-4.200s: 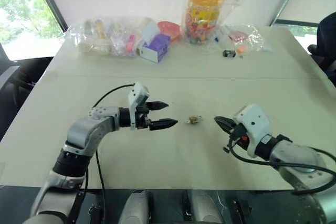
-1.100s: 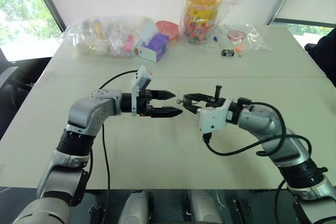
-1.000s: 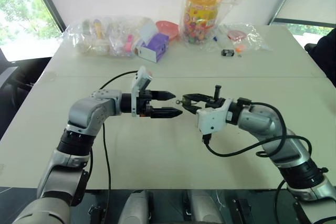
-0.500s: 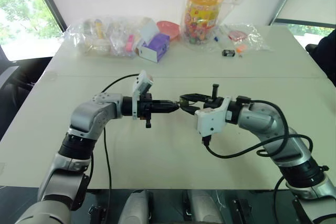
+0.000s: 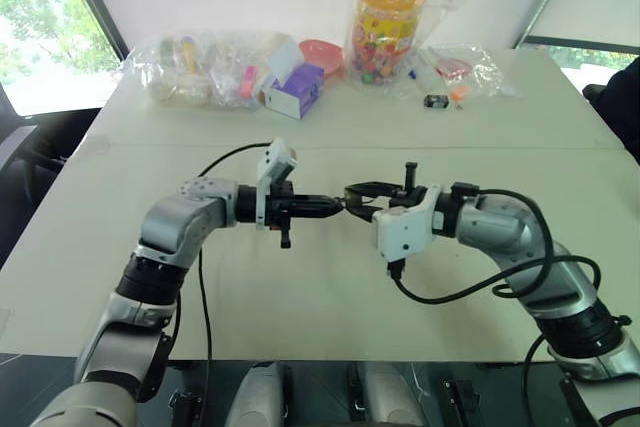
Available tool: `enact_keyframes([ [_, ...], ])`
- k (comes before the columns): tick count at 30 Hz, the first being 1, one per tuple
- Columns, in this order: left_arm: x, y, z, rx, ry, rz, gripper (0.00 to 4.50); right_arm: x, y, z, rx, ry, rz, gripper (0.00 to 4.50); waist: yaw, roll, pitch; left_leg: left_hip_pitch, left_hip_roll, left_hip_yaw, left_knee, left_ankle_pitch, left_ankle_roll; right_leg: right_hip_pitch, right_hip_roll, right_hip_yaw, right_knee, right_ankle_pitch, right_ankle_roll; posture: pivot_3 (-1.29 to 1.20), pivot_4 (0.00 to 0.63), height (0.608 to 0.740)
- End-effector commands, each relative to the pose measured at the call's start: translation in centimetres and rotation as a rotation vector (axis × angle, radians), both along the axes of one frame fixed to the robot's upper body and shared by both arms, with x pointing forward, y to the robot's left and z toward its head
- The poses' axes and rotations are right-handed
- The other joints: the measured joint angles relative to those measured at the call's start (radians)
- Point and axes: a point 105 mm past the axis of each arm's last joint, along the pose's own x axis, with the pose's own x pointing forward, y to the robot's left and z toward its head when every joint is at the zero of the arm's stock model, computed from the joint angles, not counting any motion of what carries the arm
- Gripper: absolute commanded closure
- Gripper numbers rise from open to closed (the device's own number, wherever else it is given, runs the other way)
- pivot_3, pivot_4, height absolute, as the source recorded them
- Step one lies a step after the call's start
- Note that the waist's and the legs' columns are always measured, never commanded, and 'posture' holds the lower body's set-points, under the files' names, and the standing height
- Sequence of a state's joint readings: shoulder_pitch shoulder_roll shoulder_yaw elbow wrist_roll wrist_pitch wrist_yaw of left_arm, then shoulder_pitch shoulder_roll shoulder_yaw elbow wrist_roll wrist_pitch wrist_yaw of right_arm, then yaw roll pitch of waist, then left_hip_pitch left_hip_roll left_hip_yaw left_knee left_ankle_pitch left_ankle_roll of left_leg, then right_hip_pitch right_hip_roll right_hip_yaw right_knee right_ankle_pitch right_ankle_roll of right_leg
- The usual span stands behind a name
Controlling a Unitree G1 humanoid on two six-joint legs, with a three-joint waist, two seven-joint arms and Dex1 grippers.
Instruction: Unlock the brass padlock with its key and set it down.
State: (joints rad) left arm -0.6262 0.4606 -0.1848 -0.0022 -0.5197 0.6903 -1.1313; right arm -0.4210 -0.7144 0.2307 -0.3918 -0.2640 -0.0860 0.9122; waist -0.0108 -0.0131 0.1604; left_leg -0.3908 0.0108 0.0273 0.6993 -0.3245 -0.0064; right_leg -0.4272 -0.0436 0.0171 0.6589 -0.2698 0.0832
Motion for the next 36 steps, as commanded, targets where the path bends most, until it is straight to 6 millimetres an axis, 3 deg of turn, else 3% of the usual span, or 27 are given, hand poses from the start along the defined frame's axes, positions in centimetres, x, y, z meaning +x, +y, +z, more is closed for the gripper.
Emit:
enact_keyframes([
  [1,-0.4,-0.6,1.4,0.000,-0.125,-0.060,4.48,-1.2,0.8,-0.3,-0.033,0.036,0.060,3.76,0.000,0.000,0.000,0.000,0.000,0.000,0.000,0.000,0.000,0.000,0.000,0.000,0.000,0.000,0.000,0.00,0.150,0.735],
  [12,-0.8,-2.2,-0.3,0.151,-0.673,-0.185,4.48,-2.3,1.3,-2.3,-0.158,0.237,0.131,3.76,0.002,0.000,0.000,0.000,0.000,0.000,0.000,0.000,0.000,0.000,0.000,0.000,0.000,0.000,0.000,0.00,0.150,0.735],
  [14,-0.8,-2.3,-0.2,0.145,-0.709,-0.199,4.48,-2.1,1.3,-2.3,-0.159,0.239,0.123,3.76,0.002,0.000,0.000,0.000,0.000,0.000,0.000,0.000,0.000,0.000,0.000,0.000,0.000,0.000,0.000,0.00,0.150,0.735],
  [20,-0.8,-1.4,0.3,0.057,-0.363,-0.120,4.48,-0.8,0.7,-1.4,-0.141,0.175,0.081,3.76,0.000,0.000,0.000,0.000,0.000,0.000,0.000,0.000,0.000,0.000,0.001,-0.001,0.000,0.000,0.000,0.00,0.150,0.735],
  [24,-1.1,-0.2,1.9,-0.103,0.101,-0.076,4.48,0.1,0.1,-0.9,-0.100,0.118,0.034,3.76,-0.002,0.000,0.000,0.000,0.000,0.000,0.000,0.000,0.000,0.000,0.001,-0.001,0.001,0.000,0.000,0.00,0.150,0.735],
  [28,-1.2,0.0,3.1,-0.179,0.272,-0.063,4.48,0.6,-0.2,-0.9,-0.054,0.108,-0.003,3.76,0.001,0.000,0.000,0.000,0.000,-0.001,0.001,0.000,0.000,0.000,0.000,-0.001,0.002,0.000,0.000,0.00,0.150,0.735],
  [31,-1.2,0.1,2.9,-0.187,0.329,-0.040,3.57,1.0,-0.5,-1.0,-0.034,0.098,-0.030,3.76,-0.001,0.000,0.000,0.000,-0.001,0.000,0.001,0.000,0.000,0.000,-0.001,0.000,0.002,0.000,0.000,0.00,0.150,0.735],
  [36,-1.0,0.4,2.3,-0.141,0.294,0.002,1.11,1.3,-0.9,-1.4,-0.016,0.101,-0.061,3.76,-0.002,0.000,0.000,0.001,0.000,0.000,0.001,0.000,-0.001,0.000,-0.001,0.000,0.002,0.000,0.000,0.00,0.150,0.735],
])
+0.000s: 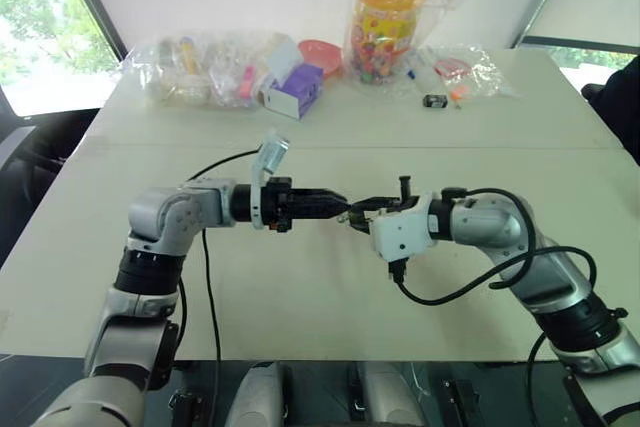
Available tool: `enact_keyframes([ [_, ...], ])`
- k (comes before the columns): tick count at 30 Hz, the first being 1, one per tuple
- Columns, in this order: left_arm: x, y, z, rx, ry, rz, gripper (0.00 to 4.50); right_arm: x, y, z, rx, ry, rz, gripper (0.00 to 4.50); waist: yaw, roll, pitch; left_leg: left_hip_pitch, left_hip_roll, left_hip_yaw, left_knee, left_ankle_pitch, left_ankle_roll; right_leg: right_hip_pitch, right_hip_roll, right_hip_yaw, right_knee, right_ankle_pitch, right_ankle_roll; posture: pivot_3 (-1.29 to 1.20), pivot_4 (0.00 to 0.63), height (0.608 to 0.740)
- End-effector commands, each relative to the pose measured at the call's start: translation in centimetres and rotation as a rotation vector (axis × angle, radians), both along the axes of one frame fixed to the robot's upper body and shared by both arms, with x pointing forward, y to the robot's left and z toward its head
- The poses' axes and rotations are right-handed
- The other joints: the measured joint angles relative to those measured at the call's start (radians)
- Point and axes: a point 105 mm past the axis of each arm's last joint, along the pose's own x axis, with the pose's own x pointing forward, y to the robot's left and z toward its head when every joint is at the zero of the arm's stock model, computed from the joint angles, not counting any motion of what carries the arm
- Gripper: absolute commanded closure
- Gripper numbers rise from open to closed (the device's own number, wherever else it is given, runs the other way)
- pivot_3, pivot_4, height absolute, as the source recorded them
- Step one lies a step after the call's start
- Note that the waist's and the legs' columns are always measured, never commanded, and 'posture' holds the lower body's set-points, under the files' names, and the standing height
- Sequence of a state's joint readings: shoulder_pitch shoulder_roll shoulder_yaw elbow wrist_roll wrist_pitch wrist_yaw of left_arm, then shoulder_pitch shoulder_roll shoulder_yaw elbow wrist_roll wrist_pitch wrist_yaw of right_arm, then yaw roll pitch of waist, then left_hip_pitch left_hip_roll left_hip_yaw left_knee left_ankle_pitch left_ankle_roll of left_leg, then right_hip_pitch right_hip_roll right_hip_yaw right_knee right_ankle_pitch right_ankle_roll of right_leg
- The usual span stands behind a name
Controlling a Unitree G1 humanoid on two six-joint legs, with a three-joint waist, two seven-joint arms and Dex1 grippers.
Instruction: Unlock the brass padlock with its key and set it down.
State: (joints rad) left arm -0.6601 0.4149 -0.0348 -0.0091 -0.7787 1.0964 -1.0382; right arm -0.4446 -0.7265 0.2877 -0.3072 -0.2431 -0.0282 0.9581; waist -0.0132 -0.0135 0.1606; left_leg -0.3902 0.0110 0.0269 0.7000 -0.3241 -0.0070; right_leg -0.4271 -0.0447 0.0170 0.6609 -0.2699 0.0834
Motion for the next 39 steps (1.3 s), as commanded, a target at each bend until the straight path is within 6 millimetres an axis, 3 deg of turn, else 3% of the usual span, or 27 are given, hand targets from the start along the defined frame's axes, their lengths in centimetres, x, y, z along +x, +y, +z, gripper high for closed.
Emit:
enact_keyframes([
  [1,0.1,0.3,0.2,0.037,-0.083,0.027,0.59,0.4,-0.4,0.9,0.031,-0.044,-0.025,3.76,0.000,0.000,0.000,0.000,0.000,0.000,0.000,0.000,0.000,0.000,0.000,0.000,0.000,0.000,0.000,0.00,0.150,0.735],
  [4,1.1,0.6,-1.3,0.100,-0.133,0.087,0.59,0.5,-0.3,1.5,0.047,-0.060,-0.035,3.76,0.001,0.000,0.000,0.000,0.000,0.000,0.000,0.000,0.000,0.000,0.000,0.000,0.000,0.000,0.000,0.00,0.150,0.735],
  [10,1.6,0.2,-2.0,0.091,-0.116,0.109,0.59,-0.2,0.7,2.8,0.078,-0.082,-0.007,3.76,0.003,0.000,0.000,0.000,0.000,0.000,0.000,0.000,0.000,0.000,0.000,0.000,0.000,0.000,0.000,0.00,0.150,0.735],
  [19,2.7,-1.0,-1.7,0.024,-0.064,0.126,0.59,-1.1,1.9,3.6,0.095,-0.092,0.020,3.76,0.003,0.000,0.000,0.000,-0.001,0.000,0.000,0.000,0.000,0.000,0.000,0.000,0.000,0.000,0.000,0.00,0.150,0.735],
  [21,2.8,-1.3,-1.5,0.011,-0.056,0.124,1.11,-1.3,2.1,3.6,0.095,-0.090,0.024,3.76,0.003,0.000,0.000,0.000,-0.001,0.000,0.000,0.000,0.000,0.000,0.000,0.000,0.000,0.000,0.000,0.00,0.150,0.735],
  [23,2.9,-1.5,-1.5,0.006,-0.053,0.121,1.92,-1.4,2.1,3.6,0.094,-0.088,0.024,3.76,0.002,0.000,0.000,0.000,-0.001,0.000,0.000,0.000,0.000,0.000,0.000,0.000,0.000,0.000,0.000,0.00,0.150,0.735],
  [28,2.8,-1.6,-1.7,0.010,-0.054,0.114,4.26,-1.5,2.1,3.6,0.092,-0.086,0.021,3.76,0.002,0.000,0.000,0.000,-0.001,0.000,0.000,0.000,0.000,0.000,0.000,0.000,0.000,0.000,0.000,0.00,0.150,0.735],
  [30,2.7,-1.6,-1.8,0.020,-0.057,0.104,4.48,-1.4,2.0,3.6,0.088,-0.087,0.017,3.76,0.002,0.000,0.000,0.000,-0.001,0.000,0.000,0.000,0.000,0.000,0.000,0.000,0.000,0.000,0.000,0.00,0.150,0.735],
  [36,2.5,-1.1,-1.9,0.043,-0.059,0.099,4.49,-1.3,1.6,3.3,0.085,-0.060,0.002,3.76,0.002,0.000,0.000,0.000,-0.001,0.000,0.000,0.000,0.000,0.000,0.000,0.000,0.000,0.000,0.000,0.00,0.150,0.735],
  [38,2.5,-1.0,-1.8,0.041,-0.059,0.098,4.49,-1.2,1.5,3.2,0.091,-0.038,-0.006,2.73,0.002,0.000,0.000,0.000,-0.001,0.000,0.000,0.000,0.000,0.000,0.000,0.000,0.000,0.000,0.000,0.00,0.150,0.735],
  [39,2.5,-1.0,-1.8,0.041,-0.059,0.098,4.49,-1.2,1.5,3.2,0.093,-0.032,-0.008,2.47,0.002,0.000,0.000,0.000,-0.001,0.000,0.000,0.000,0.000,0.000,0.000,0.000,0.000,0.000,0.000,0.00,0.150,0.735],
])
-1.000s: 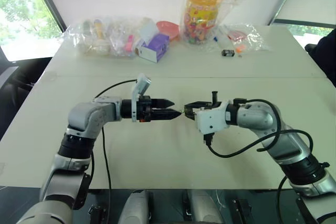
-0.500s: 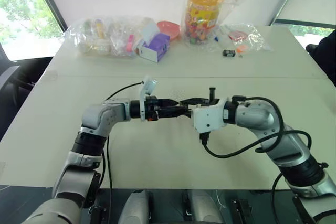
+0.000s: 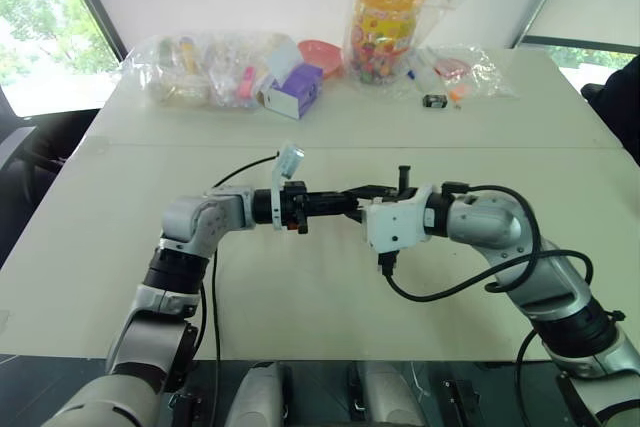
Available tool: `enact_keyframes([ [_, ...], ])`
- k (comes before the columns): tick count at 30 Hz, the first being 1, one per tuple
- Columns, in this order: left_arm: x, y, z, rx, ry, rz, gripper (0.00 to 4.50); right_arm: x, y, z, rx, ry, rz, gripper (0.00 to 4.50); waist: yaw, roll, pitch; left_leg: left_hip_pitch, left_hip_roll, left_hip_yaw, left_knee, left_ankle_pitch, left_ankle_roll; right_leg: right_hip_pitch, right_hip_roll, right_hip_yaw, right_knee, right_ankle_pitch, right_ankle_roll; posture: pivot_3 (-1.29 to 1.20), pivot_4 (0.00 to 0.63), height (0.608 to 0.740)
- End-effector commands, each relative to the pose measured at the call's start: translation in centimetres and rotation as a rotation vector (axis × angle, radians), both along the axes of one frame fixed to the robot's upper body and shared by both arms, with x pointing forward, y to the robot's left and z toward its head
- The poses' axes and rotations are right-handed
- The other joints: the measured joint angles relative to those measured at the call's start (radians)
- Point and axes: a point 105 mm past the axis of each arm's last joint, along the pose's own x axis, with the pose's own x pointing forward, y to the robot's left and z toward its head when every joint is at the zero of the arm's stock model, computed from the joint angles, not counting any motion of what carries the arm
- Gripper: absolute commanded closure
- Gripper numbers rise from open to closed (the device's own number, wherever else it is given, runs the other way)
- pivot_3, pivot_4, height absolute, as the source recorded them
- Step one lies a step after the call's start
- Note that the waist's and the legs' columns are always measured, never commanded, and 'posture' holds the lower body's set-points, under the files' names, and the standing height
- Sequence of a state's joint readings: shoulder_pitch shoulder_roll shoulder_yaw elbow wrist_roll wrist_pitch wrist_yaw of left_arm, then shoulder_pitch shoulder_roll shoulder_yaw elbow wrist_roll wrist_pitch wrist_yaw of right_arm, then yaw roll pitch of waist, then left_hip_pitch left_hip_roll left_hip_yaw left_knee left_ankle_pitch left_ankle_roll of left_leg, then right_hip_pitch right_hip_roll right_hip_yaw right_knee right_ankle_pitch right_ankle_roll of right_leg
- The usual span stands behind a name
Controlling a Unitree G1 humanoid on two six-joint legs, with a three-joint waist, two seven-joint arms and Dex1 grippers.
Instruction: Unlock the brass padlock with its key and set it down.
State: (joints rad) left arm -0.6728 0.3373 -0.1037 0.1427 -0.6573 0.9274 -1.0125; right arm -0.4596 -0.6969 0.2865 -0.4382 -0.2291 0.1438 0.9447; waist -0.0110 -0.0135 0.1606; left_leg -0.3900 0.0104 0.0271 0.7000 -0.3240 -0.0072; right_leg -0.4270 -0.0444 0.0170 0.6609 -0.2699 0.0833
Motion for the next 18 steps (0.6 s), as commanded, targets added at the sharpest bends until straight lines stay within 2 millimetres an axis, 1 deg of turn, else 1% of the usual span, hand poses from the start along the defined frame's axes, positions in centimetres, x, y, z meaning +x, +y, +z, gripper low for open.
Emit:
enact_keyframes([
  [1,0.2,0.5,0.8,0.010,-0.040,0.013,4.49,-0.4,0.1,1.2,0.032,-0.008,0.012,1.93,0.000,0.000,0.000,0.000,0.000,0.000,0.000,0.000,0.000,0.000,0.000,0.000,0.000,0.000,0.000,0.00,0.150,0.735],
  [3,0.0,0.6,0.9,0.008,-0.038,0.008,4.49,-0.1,-0.3,1.1,0.052,0.025,-0.019,0.99,0.000,0.000,0.000,0.000,0.000,0.000,0.000,0.000,0.000,0.000,0.000,0.000,0.000,0.000,0.000,0.00,0.150,0.735],
  [4,0.0,0.7,0.9,0.008,-0.036,0.006,4.49,0.0,-0.6,1.0,0.056,0.038,-0.034,0.40,0.001,0.000,0.000,0.000,0.000,0.000,0.000,0.000,0.000,0.000,0.000,0.000,0.000,0.000,0.000,0.00,0.150,0.735],
  [5,-0.1,0.9,0.9,0.010,-0.036,0.003,4.49,0.1,-1.0,0.9,0.082,0.072,-0.060,0.03,0.002,0.000,0.000,0.000,0.000,0.000,0.000,0.000,0.000,0.000,0.000,0.000,0.000,0.000,0.000,0.00,0.150,0.735],
  [9,-0.1,1.4,0.8,0.017,-0.036,0.001,4.49,0.1,-1.9,2.0,0.266,0.210,-0.129,0.03,0.001,0.000,0.000,0.000,0.000,0.000,0.000,0.000,0.000,0.000,-0.001,0.000,0.000,0.000,0.000,0.00,0.150,0.735],
  [11,-0.1,1.5,0.9,0.017,-0.036,-0.003,4.49,0.1,-2.1,2.3,0.324,0.245,-0.151,0.63,0.001,0.000,0.000,0.000,0.000,0.000,0.000,0.000,0.000,0.000,-0.001,0.000,0.000,0.000,0.000,0.00,0.150,0.735],
  [12,-0.1,1.5,1.0,0.015,-0.040,-0.009,4.49,0.1,-2.1,2.4,0.353,0.260,-0.162,0.84,0.000,0.000,0.000,0.000,0.000,0.000,0.000,0.000,0.000,0.000,-0.001,0.000,0.000,0.000,0.000,0.00,0.150,0.735],
  [14,-0.3,1.4,1.2,0.009,-0.043,-0.024,4.49,0.3,-2.1,2.5,0.409,0.285,-0.186,1.88,-0.001,0.000,0.000,0.000,0.000,0.000,0.000,0.000,0.000,0.000,-0.001,0.000,0.000,0.000,0.000,0.00,0.150,0.735],
  [17,-0.5,1.3,1.4,0.004,-0.046,-0.043,4.49,0.4,-1.6,2.4,0.422,0.295,-0.192,3.34,0.000,0.000,0.000,0.000,0.000,0.000,0.000,0.000,0.000,0.000,-0.001,0.000,0.000,0.000,0.000,0.00,0.150,0.735],
  [18,-0.6,1.3,1.5,0.001,-0.046,-0.048,4.49,0.4,-1.5,2.3,0.426,0.299,-0.191,3.95,0.000,0.000,0.000,0.000,0.000,0.000,0.000,0.000,0.000,0.000,-0.001,0.000,0.000,0.000,0.000,0.00,0.150,0.735],
])
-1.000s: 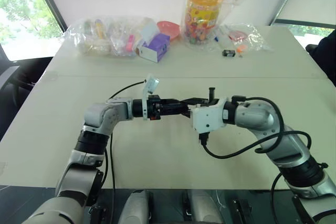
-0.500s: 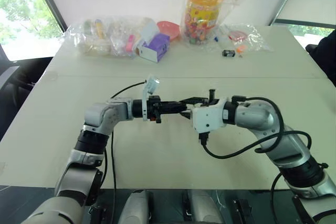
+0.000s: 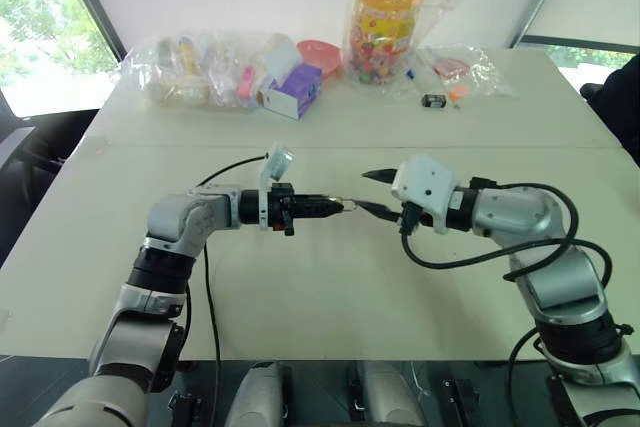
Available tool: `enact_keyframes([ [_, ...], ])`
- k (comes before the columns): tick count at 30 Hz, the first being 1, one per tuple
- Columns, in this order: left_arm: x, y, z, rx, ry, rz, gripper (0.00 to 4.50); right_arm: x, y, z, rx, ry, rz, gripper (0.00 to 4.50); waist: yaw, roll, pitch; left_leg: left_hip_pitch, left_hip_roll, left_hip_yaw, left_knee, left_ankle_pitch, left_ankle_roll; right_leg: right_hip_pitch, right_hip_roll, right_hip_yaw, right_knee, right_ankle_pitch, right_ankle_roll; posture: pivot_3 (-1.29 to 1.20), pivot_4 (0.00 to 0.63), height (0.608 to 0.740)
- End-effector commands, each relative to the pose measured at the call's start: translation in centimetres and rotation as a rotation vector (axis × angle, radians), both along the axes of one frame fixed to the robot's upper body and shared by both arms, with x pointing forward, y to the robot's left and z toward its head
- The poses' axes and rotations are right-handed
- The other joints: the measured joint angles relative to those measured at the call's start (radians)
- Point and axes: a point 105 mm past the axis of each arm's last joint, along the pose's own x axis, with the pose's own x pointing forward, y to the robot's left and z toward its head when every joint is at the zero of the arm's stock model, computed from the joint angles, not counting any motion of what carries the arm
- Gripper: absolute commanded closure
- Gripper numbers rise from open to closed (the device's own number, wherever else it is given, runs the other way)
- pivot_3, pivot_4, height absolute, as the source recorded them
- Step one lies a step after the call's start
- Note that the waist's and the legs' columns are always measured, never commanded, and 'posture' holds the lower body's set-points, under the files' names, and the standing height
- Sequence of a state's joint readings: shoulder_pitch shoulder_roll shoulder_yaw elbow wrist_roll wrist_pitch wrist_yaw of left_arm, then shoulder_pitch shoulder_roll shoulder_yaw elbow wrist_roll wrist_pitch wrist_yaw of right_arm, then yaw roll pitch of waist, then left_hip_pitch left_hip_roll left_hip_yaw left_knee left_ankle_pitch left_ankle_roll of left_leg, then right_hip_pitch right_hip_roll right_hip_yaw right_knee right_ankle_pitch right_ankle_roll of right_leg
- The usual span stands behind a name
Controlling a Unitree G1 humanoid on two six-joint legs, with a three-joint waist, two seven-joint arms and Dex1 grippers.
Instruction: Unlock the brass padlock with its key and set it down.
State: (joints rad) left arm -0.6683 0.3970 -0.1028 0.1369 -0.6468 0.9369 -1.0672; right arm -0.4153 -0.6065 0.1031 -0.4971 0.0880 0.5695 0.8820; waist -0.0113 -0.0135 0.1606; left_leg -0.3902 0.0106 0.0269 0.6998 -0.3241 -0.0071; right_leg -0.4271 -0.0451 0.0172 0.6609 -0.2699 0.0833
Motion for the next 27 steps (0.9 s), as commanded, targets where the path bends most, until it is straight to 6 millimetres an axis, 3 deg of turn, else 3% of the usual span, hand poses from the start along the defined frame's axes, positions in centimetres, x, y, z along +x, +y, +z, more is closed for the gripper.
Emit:
enact_keyframes([
  [1,-0.4,-0.3,1.6,-0.034,-0.041,-0.041,4.49,-0.4,0.8,1.1,0.030,-0.043,0.013,4.47,0.000,0.000,0.000,0.000,0.000,0.000,0.000,0.000,0.000,0.000,0.000,0.000,0.000,0.000,0.000,0.00,0.150,0.735],
  [9,-0.3,-0.4,3.0,-0.084,-0.033,-0.046,4.49,-0.2,1.3,-0.3,0.022,-0.020,0.010,4.47,0.000,0.000,0.000,0.000,0.000,0.000,0.000,0.000,0.000,0.000,0.000,0.000,0.000,0.000,0.000,0.00,0.150,0.735],
  [17,-0.5,-0.5,4.2,-0.117,-0.028,-0.056,4.49,0.2,0.9,-3.5,-0.028,0.031,-0.014,4.47,0.000,0.000,0.000,0.000,0.000,0.000,0.000,0.000,0.000,0.000,0.001,0.000,0.000,0.000,0.000,0.00,0.150,0.735],
  [22,-0.3,-0.5,3.8,-0.095,-0.048,-0.045,4.49,0.0,-0.4,-4.9,-0.060,0.060,-0.046,4.47,0.000,0.000,0.000,0.000,0.000,0.000,0.000,0.000,0.000,0.000,0.001,0.000,0.000,0.000,0.000,0.00,0.150,0.735],
  [27,-0.1,-0.9,2.6,-0.060,-0.059,-0.035,4.49,-0.7,-1.8,-4.9,-0.071,0.058,-0.092,4.47,0.001,0.000,0.000,0.000,0.000,0.000,0.000,0.000,0.000,0.000,0.001,0.000,0.000,0.000,0.000,0.00,0.150,0.735],
])
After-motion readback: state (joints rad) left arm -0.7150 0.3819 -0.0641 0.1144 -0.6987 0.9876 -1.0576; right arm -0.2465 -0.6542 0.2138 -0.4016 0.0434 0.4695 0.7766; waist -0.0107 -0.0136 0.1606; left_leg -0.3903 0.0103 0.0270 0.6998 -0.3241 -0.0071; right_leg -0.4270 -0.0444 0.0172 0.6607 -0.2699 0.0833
